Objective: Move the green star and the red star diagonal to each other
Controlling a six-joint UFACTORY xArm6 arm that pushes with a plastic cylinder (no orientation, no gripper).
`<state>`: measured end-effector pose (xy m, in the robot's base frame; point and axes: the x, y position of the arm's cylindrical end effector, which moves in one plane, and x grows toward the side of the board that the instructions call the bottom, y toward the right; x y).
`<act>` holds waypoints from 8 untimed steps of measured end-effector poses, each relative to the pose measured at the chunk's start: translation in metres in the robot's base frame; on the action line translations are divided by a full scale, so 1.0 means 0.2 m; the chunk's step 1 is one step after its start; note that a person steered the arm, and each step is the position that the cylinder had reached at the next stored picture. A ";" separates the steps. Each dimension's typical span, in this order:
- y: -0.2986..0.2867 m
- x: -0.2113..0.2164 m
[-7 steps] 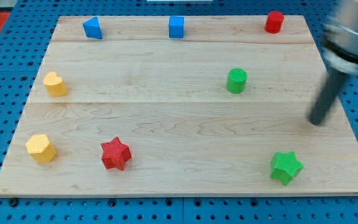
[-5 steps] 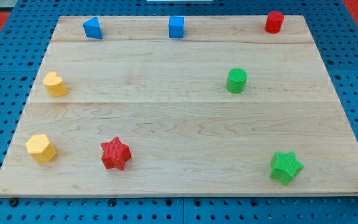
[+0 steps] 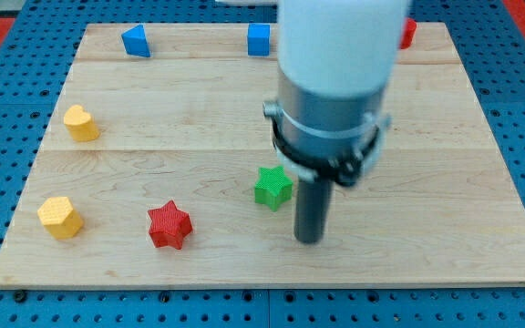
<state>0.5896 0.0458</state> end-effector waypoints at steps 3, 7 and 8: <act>-0.96 0.10; -0.68 -0.13; -0.71 -0.04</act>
<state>0.5810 -0.0962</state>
